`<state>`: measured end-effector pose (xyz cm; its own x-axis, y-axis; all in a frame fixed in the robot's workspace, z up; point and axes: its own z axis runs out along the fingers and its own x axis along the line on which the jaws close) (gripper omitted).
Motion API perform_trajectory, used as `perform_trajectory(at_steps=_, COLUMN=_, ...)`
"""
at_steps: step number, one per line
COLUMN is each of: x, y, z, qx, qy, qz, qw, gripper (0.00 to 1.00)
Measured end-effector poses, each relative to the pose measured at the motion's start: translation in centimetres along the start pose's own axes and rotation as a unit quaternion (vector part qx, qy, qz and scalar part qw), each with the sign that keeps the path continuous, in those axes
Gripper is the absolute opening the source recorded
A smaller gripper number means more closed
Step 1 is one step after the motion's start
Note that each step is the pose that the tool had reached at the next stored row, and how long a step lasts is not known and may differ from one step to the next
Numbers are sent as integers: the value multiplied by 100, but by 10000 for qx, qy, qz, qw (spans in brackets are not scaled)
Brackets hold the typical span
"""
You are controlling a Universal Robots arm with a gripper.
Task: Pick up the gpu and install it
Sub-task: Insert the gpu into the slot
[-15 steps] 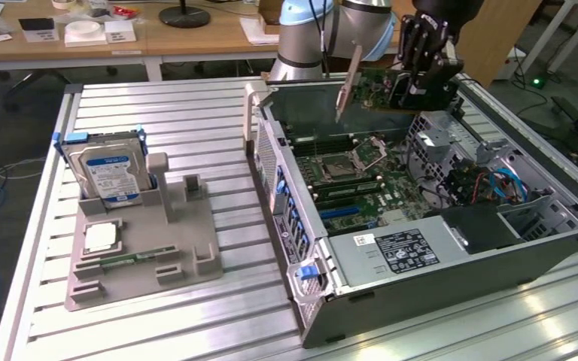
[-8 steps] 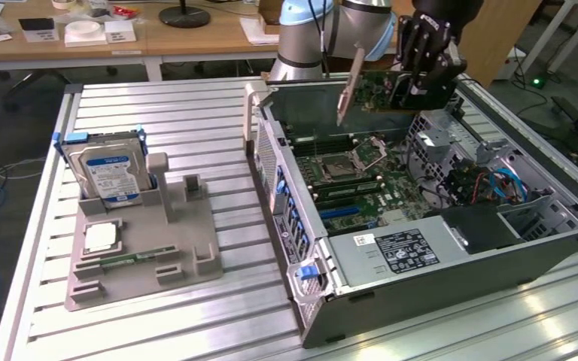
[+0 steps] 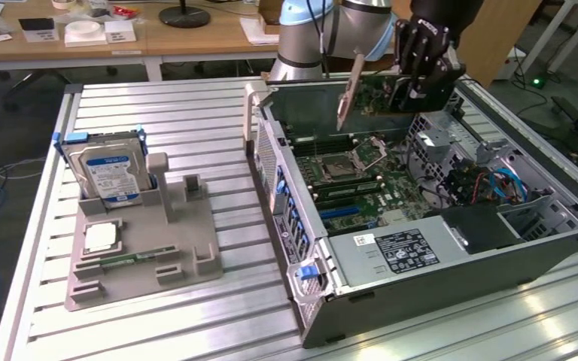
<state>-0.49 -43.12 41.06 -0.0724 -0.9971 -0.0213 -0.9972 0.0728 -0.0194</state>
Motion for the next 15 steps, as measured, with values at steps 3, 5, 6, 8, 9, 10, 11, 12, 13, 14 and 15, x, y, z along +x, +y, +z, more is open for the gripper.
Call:
perform_trajectory(at_steps=3, x=2, y=1, z=46, qx=-4, qy=-8, qz=-163, qw=9999, gripper=28)
perform_trajectory(at_steps=5, x=10, y=1, z=84, qx=-5, qy=-9, qz=-211, qw=9998, gripper=28)
perform_trajectory(at_steps=6, x=14, y=1, z=102, qx=-5, qy=-10, qz=-213, qw=9998, gripper=28)
perform_trajectory(at_steps=8, x=22, y=0, z=134, qx=-8, qy=-8, qz=-217, qw=9998, gripper=28)
perform_trajectory(at_steps=9, x=22, y=1, z=148, qx=-9, qy=-8, qz=-217, qw=9998, gripper=28)
perform_trajectory(at_steps=10, x=19, y=2, z=165, qx=-9, qy=-8, qz=-222, qw=9998, gripper=28)
perform_trajectory(at_steps=11, x=19, y=3, z=184, qx=-10, qy=-8, qz=-226, qw=9997, gripper=28)
perform_trajectory(at_steps=12, x=19, y=6, z=199, qx=-13, qy=-7, qz=-226, qw=9997, gripper=28)
perform_trajectory(at_steps=13, x=20, y=11, z=207, qx=-17, qy=-6, qz=-225, qw=9997, gripper=28)
perform_trajectory(at_steps=14, x=19, y=10, z=207, qx=-18, qy=0, qz=-226, qw=9997, gripper=28)
perform_trajectory(at_steps=15, x=20, y=11, z=208, qx=-18, qy=1, qz=-226, qw=9997, gripper=28)
